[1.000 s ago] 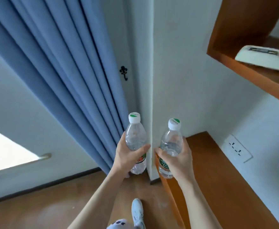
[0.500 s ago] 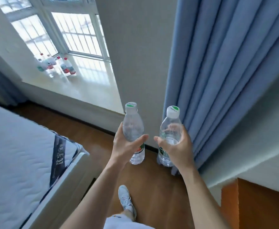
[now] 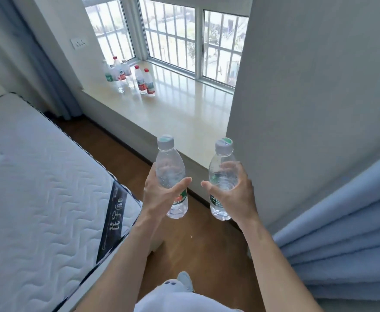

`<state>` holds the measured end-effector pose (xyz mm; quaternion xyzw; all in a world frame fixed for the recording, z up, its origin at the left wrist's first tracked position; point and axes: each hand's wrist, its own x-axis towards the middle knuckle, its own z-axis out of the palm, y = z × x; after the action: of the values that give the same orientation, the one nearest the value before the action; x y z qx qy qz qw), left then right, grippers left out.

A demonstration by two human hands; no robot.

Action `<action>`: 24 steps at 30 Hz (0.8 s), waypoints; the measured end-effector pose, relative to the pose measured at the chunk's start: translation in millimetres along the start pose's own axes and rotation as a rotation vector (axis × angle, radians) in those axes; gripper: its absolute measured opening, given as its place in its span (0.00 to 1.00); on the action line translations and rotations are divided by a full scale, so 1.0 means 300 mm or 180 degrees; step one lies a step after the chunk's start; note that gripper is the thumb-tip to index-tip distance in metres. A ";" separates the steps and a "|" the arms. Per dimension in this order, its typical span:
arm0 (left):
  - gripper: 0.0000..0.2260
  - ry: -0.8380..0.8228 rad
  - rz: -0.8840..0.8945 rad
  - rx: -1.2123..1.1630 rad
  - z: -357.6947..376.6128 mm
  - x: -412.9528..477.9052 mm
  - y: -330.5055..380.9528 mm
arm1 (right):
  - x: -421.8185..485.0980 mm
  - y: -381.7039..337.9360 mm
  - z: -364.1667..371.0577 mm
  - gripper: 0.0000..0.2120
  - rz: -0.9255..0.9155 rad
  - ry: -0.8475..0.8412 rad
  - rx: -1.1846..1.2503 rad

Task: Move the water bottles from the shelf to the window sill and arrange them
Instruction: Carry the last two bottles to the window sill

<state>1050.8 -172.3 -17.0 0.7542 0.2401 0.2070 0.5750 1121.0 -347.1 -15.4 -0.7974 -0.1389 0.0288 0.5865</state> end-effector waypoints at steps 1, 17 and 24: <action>0.28 0.0031 0.0007 -0.0025 -0.021 0.058 0.000 | 0.052 -0.016 0.039 0.26 -0.0007 0.0009 0.0007; 0.28 0.0654 -0.0183 0.0088 -0.227 0.654 -0.113 | 0.598 -0.033 0.503 0.26 -0.0056 -0.0599 0.0073; 0.30 0.0984 -0.0300 0.0168 -0.262 0.988 -0.146 | 0.951 -0.022 0.708 0.26 -0.0174 -0.1001 0.0108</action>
<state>1236.0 75.9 -28.7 0.7161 0.3661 0.2871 0.5203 1349.0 -75.4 -41.6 -0.7690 -0.2501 0.1397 0.5715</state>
